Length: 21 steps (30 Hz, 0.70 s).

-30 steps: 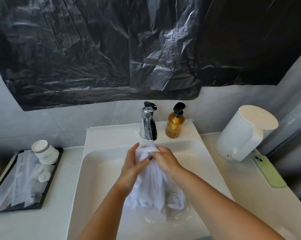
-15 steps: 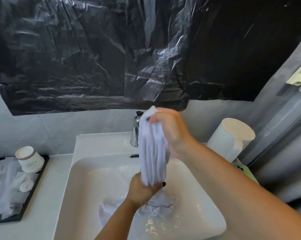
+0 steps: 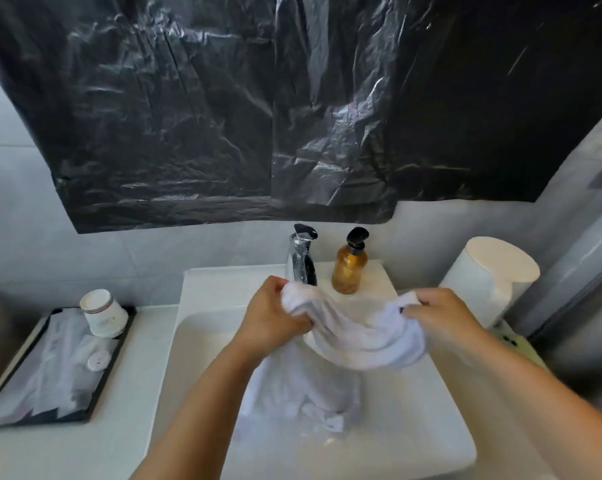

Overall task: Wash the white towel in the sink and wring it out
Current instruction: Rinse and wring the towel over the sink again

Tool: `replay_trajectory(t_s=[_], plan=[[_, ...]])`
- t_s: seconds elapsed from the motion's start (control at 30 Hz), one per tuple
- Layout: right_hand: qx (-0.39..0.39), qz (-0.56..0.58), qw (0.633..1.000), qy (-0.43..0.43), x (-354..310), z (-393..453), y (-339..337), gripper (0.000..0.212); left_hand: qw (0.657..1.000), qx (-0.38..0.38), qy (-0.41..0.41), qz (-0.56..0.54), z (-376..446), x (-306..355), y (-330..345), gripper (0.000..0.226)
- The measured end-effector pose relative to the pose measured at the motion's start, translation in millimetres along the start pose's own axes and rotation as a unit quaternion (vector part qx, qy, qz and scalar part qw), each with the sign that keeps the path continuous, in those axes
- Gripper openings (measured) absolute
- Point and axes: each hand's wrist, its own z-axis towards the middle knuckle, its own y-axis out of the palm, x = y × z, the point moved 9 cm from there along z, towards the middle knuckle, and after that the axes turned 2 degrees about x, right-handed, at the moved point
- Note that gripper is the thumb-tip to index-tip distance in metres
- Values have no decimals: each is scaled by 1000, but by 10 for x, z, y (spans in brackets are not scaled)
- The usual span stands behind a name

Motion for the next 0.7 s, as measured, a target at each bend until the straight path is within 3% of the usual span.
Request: replay_trajectory(t_s=[0.07, 0.17, 0.27, 0.37, 0.43, 0.53, 0.63, 0.7], plan=[[-66, -98, 993, 1, 203, 20, 350, 22, 997, -25, 54, 44, 1, 318, 49, 43], [-164, -97, 980, -54, -91, -109, 855, 50, 987, -65, 115, 92, -39, 691, 165, 39], [-140, 77, 976, -150, -650, -232, 1060, 63, 976, -93, 164, 107, -96, 941, 248, 35], [-68, 290, 952, -72, -696, -190, 1032, 42, 973, -82, 199, 81, -81, 945, 127, 36], [-51, 420, 906, 17, -639, -184, 1078, 29, 974, -85, 212, 2, -90, 760, 29, 48], [-140, 519, 843, 23, -833, -246, 1265, 29, 965, -150, 99, -190, -167, 213, 119, 69], [-158, 564, 811, 20, -969, -185, 1244, 18, 960, -201, -6, -195, -227, -230, 365, 70], [-155, 599, 785, 12, -1053, -84, 1174, 15, 935, -247, -84, -239, -270, -455, 522, 68]])
